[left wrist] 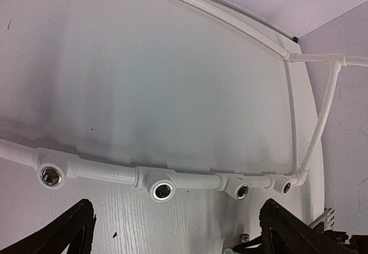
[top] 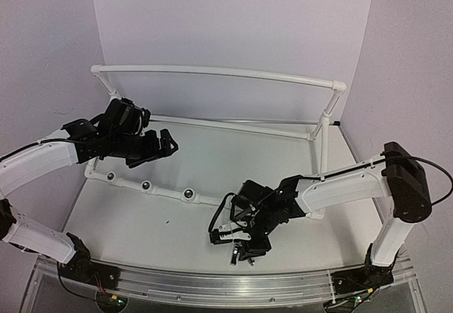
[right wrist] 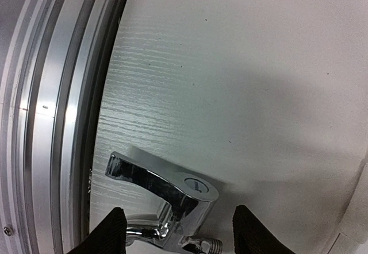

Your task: Install the water faucets

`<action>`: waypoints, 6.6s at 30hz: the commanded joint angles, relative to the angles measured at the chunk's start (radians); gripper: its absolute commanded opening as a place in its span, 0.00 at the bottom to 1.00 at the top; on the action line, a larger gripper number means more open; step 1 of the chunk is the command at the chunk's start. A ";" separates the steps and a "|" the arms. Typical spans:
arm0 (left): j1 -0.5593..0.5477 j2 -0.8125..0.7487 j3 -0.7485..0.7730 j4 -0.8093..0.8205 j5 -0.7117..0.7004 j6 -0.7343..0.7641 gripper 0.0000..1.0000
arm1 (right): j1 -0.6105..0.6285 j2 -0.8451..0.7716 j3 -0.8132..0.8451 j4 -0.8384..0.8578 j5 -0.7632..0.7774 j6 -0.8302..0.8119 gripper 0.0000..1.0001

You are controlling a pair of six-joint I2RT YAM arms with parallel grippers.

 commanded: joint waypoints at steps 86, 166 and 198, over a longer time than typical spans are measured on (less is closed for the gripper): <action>-0.047 -0.100 -0.039 0.330 0.298 0.225 0.78 | -0.259 -0.024 0.676 0.096 0.373 0.930 0.00; -0.139 -0.011 -0.081 0.644 0.776 0.262 0.00 | -0.337 -0.157 0.439 -0.076 -0.729 0.410 0.54; -0.141 -0.040 -0.110 0.676 0.732 0.252 0.19 | -0.371 -0.123 0.489 -0.069 -0.760 0.458 0.00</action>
